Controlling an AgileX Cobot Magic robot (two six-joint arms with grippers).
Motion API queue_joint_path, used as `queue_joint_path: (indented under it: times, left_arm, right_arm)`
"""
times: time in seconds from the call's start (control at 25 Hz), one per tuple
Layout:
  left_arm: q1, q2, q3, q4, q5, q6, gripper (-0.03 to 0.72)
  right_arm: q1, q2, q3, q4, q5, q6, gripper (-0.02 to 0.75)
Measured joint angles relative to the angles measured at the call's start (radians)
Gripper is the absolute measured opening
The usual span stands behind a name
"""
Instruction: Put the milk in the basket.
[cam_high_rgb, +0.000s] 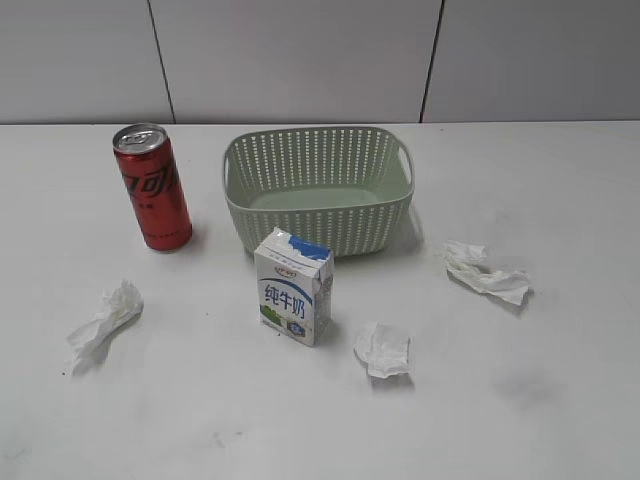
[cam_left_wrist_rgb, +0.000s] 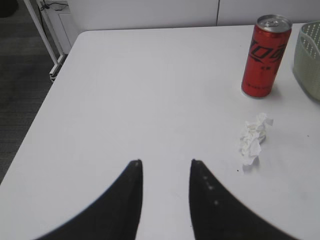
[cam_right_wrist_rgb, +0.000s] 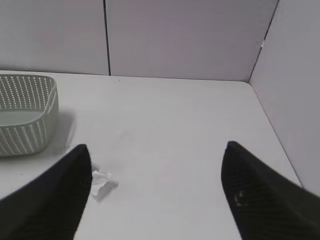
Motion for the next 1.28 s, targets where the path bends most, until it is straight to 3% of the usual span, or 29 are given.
queue_joint_path:
  times: [0.2, 0.4, 0.64, 0.92, 1.12, 1.28]
  left_arm:
    - [0.000, 0.000, 0.000, 0.000, 0.000, 0.000, 0.238]
    - [0.000, 0.000, 0.000, 0.000, 0.000, 0.000, 0.238]
    - [0.000, 0.000, 0.000, 0.000, 0.000, 0.001, 0.238]
    - [0.000, 0.000, 0.000, 0.000, 0.000, 0.001, 0.238]
    - [0.000, 0.000, 0.000, 0.000, 0.000, 0.001, 0.238]
    - [0.000, 0.000, 0.000, 0.000, 0.000, 0.001, 0.238]
  right_arm:
    - [0.021, 0.317, -0.060, 0.106, -0.038, -0.091, 0.615]
    - [0.135, 0.597, -0.198, 0.223, -0.037, -0.209, 0.613]
    - [0.383, 0.883, -0.403, 0.235, 0.024, -0.226, 0.619]
    - [0.581, 1.176, -0.685, 0.212, 0.224, -0.229, 0.673]
    - [0.659, 1.353, -0.861, 0.163, 0.306, -0.229, 0.673]
    - [0.669, 1.482, -0.963, 0.149, 0.360, -0.229, 0.672]
